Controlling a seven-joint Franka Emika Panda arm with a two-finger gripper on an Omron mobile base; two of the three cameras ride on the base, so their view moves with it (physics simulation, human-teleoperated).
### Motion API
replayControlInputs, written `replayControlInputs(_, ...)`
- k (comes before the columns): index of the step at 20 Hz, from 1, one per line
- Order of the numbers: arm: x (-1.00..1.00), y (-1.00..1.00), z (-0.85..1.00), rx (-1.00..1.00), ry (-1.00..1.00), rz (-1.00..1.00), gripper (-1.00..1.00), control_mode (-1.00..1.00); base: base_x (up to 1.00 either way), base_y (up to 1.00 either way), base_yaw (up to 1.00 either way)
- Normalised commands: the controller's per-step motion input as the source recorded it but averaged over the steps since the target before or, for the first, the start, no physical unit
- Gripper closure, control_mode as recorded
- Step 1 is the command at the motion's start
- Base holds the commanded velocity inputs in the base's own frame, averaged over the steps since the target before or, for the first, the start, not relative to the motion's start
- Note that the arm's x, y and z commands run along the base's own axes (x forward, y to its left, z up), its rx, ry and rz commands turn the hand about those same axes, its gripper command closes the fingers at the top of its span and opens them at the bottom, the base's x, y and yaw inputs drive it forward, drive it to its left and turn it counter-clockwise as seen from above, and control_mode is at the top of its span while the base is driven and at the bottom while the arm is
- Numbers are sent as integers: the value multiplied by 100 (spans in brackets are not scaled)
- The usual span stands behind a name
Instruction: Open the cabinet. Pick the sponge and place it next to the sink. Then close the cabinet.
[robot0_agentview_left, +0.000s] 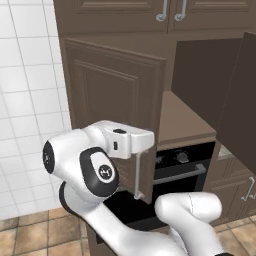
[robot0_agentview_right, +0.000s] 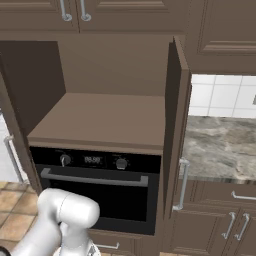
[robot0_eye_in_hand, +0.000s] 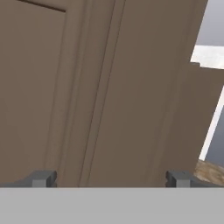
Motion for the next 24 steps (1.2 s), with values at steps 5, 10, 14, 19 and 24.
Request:
replayControlInputs(5,55,-62,0,0,0,16,-100,-100,0,0,0)
replayControlInputs(10,66,-57,0,0,0,21,-100,-100,0,0,0)
replayControlInputs(14,76,-53,0,0,0,24,-100,-100,0,0,0)
replayControlInputs(19,75,-47,0,0,0,25,-100,-100,0,0,0)
replayControlInputs(24,48,-29,0,0,6,24,-100,-100,0,0,0)
